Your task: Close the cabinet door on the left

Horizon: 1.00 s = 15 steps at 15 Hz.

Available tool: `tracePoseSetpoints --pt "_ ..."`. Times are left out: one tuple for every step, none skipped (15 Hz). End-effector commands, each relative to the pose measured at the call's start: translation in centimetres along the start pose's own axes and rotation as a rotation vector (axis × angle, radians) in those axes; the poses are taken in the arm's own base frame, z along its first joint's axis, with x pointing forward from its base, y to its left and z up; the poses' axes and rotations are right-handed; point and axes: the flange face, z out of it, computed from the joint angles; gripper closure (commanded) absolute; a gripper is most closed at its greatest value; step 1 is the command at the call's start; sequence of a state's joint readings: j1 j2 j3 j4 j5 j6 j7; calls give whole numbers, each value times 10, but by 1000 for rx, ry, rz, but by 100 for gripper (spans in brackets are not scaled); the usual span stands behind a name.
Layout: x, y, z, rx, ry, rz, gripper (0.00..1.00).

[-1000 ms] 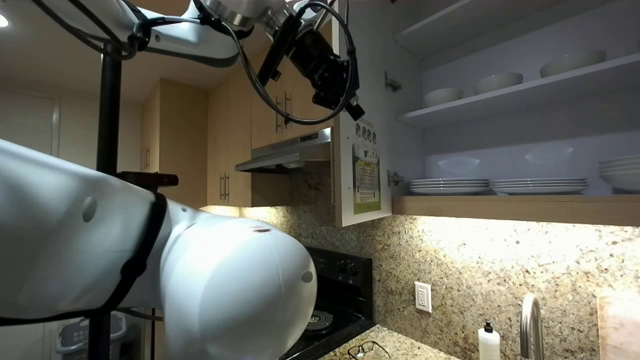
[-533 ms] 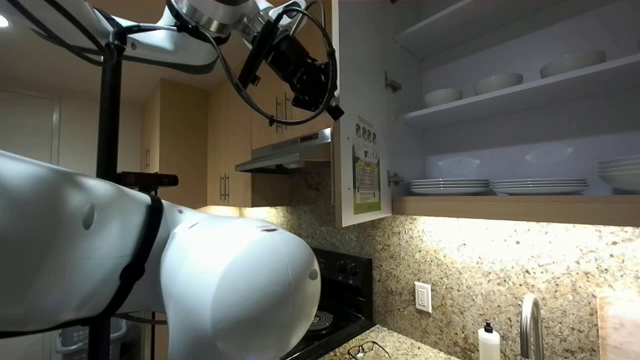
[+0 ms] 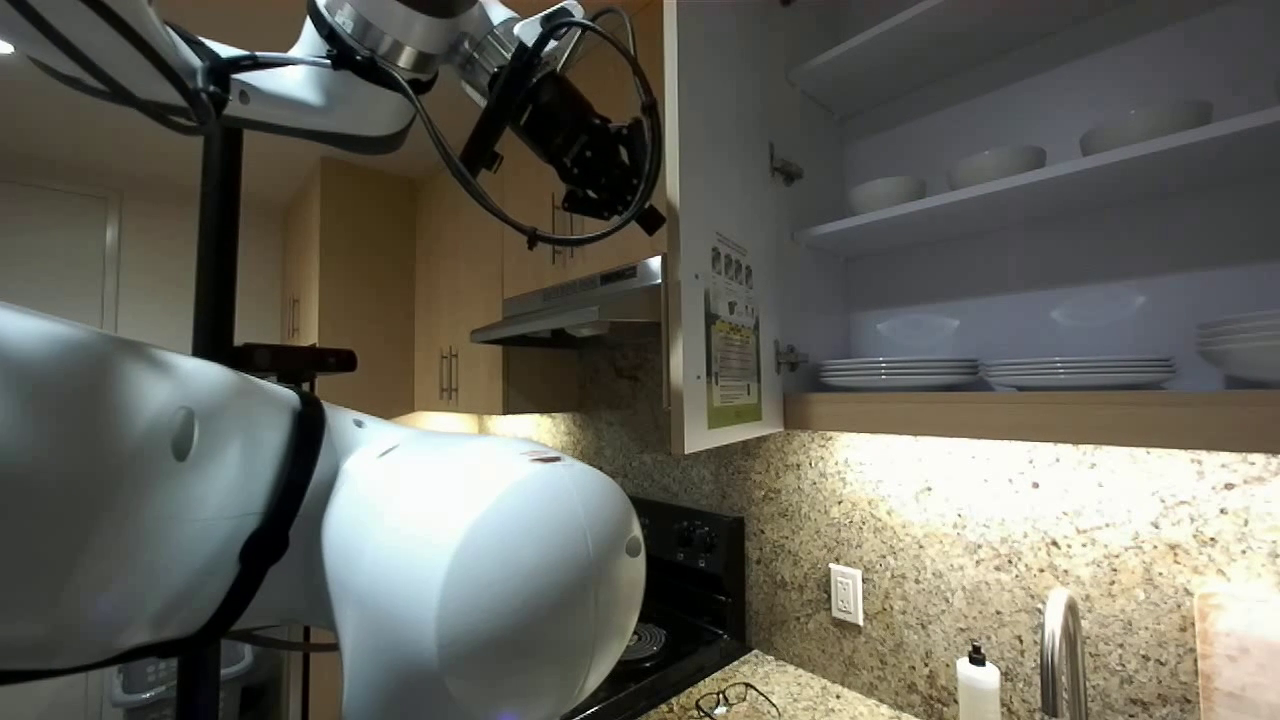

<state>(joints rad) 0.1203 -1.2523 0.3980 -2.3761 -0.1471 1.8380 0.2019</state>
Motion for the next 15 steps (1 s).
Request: tracePoseSetpoints --pt "17 -6 2 21 16 -81 93" --pt "22 -8 3 24 16 -98 93" --pt "25 -10 5 28 14 -116 93" --pt "31 -12 8 35 6 -135 93" --pt "36 -13 11 44 0 -153 93" --pt "41 -15 14 54 -7 -170 93" --pt "46 -17 16 60 -13 -187 93" --pt "50 -20 17 62 -18 -205 93" --pt "53 -22 17 63 -23 -221 93" --pt "56 -25 16 62 -24 -233 93" --pt "59 -27 16 61 -27 -241 93" --pt "60 -29 14 59 -27 -242 93" --pt "60 -31 13 54 -23 -238 93" --pt "59 -32 12 51 -20 -233 93" --pt "58 -34 10 50 -16 -233 93"
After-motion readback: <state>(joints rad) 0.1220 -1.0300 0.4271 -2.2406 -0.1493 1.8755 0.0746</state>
